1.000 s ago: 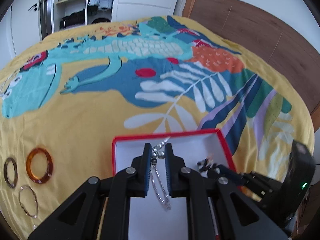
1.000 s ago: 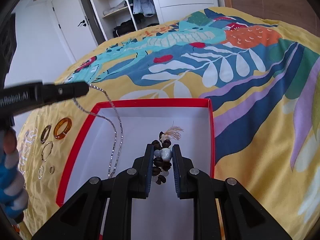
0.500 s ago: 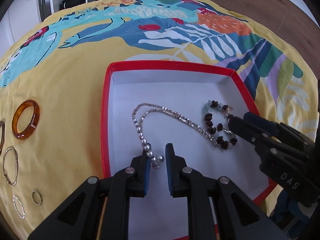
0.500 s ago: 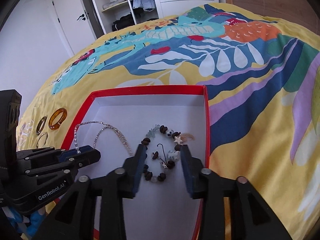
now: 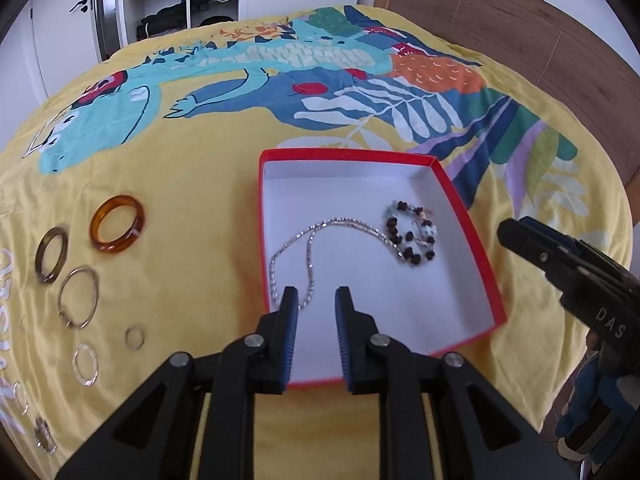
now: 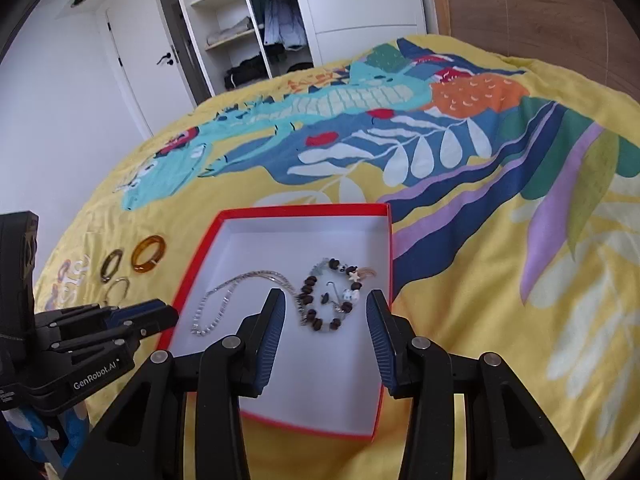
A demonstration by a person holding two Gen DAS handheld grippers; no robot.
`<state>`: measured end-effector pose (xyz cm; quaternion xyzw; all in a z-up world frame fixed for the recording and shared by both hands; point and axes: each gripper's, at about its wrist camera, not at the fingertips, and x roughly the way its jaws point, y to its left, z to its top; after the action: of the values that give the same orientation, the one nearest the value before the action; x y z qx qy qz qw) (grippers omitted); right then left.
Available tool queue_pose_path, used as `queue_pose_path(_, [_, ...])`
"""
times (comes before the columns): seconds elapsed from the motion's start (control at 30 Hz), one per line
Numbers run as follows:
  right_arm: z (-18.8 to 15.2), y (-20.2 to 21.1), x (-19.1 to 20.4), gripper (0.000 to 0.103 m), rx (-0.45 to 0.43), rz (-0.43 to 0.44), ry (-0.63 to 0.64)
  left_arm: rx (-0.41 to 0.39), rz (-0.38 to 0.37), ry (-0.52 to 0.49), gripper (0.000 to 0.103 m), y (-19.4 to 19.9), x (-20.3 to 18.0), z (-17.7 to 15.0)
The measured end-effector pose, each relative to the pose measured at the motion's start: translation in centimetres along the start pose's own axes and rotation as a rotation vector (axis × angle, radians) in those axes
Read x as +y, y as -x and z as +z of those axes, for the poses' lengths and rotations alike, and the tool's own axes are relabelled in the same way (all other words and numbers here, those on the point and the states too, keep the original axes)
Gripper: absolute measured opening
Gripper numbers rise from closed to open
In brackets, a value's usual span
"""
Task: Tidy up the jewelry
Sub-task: 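Open both tools to drop the necklace and bracelet into the box, then lift both open tools away from the box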
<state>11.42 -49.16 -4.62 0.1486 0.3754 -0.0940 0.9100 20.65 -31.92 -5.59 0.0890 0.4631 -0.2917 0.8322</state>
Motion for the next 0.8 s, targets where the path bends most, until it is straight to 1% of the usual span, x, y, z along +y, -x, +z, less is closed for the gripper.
queue_pose_path(0.23, [-0.7,6.1,2.1,0.043,-0.055,0.014,-0.002,-0.049,-0.05,0.015,0.021,6.5,0.4,-1.7])
queue_pose_path(0.3, [-0.9,8.0,2.8,0.043,-0.073,0.018,0.002,-0.069,-0.052,0.015,0.022,8.5,0.7,-2.2])
queue_pose_path(0.43, [-1.4,11.0,4.4,0.044,-0.101,0.036,0.014,-0.119,-0.017,0.013,0.024,12.8,2.0,-3.6])
queue_pose_path(0.5, [-1.8,12.4,5.4,0.044,-0.115,0.047,0.026,-0.142,0.007,0.027,0.028,14.9,3.1,-4.6])
queue_pose_path(0.53, [-1.9,13.1,5.9,0.044,-0.122,0.054,0.032,-0.153,0.023,0.033,0.031,15.9,3.6,-5.1])
queue_pose_path(0.73, [-2.9,17.1,9.7,0.044,-0.167,0.104,0.076,-0.225,0.117,0.078,0.032,22.1,7.6,-8.6])
queue_pose_path(0.8, [-3.3,18.4,11.1,0.045,-0.18,0.123,0.096,-0.251,0.159,0.094,0.034,24.4,9.1,-9.8])
